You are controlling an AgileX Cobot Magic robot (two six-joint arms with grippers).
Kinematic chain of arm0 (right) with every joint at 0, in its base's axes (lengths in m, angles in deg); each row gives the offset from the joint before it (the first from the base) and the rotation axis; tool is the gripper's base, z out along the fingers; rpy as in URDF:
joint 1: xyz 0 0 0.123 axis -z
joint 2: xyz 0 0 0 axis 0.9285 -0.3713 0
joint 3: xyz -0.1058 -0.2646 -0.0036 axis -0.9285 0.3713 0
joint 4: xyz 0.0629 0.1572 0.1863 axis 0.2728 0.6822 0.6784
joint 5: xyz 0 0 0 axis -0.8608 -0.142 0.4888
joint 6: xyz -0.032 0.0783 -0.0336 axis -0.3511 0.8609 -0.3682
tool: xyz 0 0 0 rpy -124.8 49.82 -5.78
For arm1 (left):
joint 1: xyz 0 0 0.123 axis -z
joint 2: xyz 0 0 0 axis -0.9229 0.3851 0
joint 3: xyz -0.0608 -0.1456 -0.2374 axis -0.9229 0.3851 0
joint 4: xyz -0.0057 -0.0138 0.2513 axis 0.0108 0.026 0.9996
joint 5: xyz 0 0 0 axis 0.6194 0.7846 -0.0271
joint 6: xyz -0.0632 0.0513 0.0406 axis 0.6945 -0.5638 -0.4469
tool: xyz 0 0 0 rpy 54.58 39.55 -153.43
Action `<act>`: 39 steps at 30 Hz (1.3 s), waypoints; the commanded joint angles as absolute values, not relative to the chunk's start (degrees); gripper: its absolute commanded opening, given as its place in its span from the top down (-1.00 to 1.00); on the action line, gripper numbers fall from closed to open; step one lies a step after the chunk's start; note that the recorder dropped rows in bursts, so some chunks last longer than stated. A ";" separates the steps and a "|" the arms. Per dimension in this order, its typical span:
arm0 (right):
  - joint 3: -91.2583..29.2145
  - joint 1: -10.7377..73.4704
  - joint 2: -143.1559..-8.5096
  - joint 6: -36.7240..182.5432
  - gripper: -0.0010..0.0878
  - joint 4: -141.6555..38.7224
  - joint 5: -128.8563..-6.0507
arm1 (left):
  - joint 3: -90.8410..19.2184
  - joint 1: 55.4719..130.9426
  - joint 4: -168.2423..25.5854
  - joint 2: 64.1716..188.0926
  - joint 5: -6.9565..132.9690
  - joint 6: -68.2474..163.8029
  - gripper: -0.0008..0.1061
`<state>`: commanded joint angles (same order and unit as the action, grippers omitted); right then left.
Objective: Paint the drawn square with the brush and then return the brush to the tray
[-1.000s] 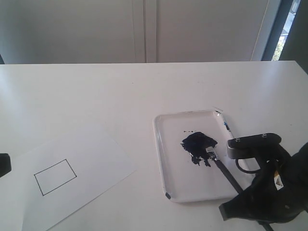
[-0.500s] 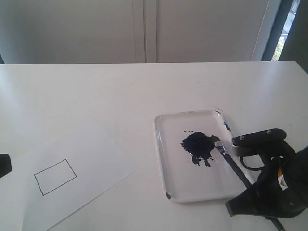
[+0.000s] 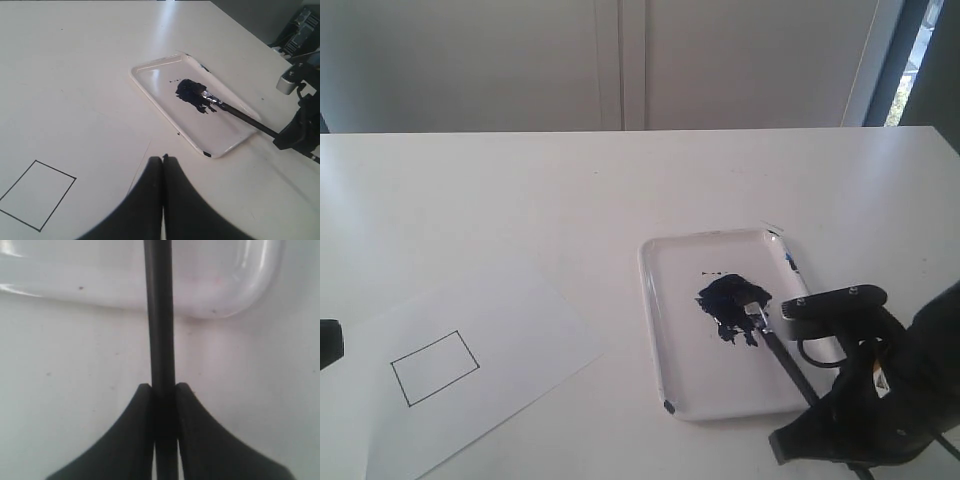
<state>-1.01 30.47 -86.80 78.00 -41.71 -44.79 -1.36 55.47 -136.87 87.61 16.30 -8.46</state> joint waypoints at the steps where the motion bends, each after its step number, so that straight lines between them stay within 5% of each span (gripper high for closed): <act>1: -1.01 30.47 -85.93 78.00 0.98 -41.71 -44.49 | -1.36 55.47 -136.87 87.61 16.43 -8.46 0.99; 15: -1.01 30.47 -80.64 79.19 0.98 -43.68 -41.30 | -1.36 55.47 -136.89 87.61 18.47 -9.00 0.99; 23: -1.01 30.47 -80.64 61.73 0.98 -29.10 -40.23 | -1.36 55.47 -131.95 87.90 22.40 -13.39 0.99; 31: -9.39 22.52 -80.64 53.56 0.98 -20.80 -37.08 | -1.60 55.47 -130.40 100.34 27.57 -16.94 0.99; 37: -20.54 15.16 -83.02 53.33 0.98 -20.80 -32.35 | -6.16 55.47 -120.73 109.35 23.06 -14.92 0.35; 39: -23.40 12.85 -85.34 53.06 0.98 -20.80 -31.26 | -6.56 55.47 -116.27 112.00 22.69 -12.43 0.30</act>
<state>-23.40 12.85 -85.34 53.06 -20.80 -31.26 -6.56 55.47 -116.27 112.00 22.69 -12.43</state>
